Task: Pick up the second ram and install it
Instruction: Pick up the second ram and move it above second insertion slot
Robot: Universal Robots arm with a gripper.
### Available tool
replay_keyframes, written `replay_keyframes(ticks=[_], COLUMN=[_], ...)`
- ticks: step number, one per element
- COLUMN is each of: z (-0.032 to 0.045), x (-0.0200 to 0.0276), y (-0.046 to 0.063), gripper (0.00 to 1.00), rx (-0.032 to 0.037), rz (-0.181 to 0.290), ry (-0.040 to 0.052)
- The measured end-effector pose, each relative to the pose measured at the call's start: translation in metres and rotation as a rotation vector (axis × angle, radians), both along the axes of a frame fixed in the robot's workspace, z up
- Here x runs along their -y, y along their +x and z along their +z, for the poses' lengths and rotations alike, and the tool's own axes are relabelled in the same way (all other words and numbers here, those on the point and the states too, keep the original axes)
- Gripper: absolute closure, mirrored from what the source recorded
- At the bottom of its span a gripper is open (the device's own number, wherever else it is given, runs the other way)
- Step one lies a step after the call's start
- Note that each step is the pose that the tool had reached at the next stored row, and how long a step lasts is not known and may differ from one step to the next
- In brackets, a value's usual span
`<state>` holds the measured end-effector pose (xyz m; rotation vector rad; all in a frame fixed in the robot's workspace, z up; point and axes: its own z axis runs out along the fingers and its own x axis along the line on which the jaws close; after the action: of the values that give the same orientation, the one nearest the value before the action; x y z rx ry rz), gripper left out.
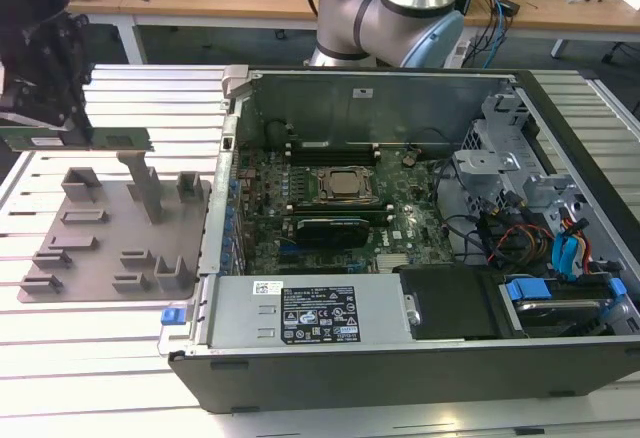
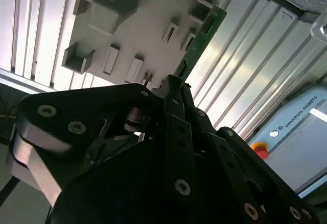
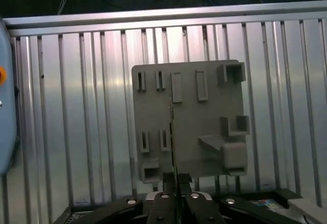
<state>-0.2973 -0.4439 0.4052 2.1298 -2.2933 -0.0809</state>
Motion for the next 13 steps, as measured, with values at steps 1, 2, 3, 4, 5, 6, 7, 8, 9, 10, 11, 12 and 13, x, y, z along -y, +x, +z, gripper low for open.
replay_keyframes(ticks=[1, 2, 3, 4, 5, 6, 7, 8, 9, 10, 11, 12, 13], z=[0.0, -0.0001, -0.0001, -0.0001, -0.0001, -0.0001, -0.0002, -0.0002, -0.0002, -0.0002, -0.0002, -0.0002, -0.0003], x=[0.0, 0.0, 0.0, 0.0, 0.0, 0.0, 0.0, 0.0, 0.0, 0.0, 0.0, -0.0001, 0.0], y=[0.004, 0.011, 0.016, 0.019, 0.022, 0.029, 0.033, 0.036, 0.04, 0.043, 0.049, 0.058, 0.065], gripper=[0.86, 0.86, 0.86, 0.86, 0.86, 0.86, 0.86, 0.86, 0.86, 0.86, 0.86, 0.86, 0.86], rx=[0.0, 0.0001, 0.0001, 0.0001, 0.0, 0.0, 0.0001, 0.0, 0.0001, 0.0, 0.0, 0.0001, 0.0001], rz=[0.0, 0.0, 0.0, 0.0, 0.0, 0.0, 0.0, 0.0, 0.0, 0.0, 0.0, 0.0, 0.0], ry=[0.0, 0.0, 0.0, -0.0001, -0.0001, -0.0002, -0.0002, -0.0002, -0.0002, -0.0002, -0.0003, -0.0002, -0.0001])
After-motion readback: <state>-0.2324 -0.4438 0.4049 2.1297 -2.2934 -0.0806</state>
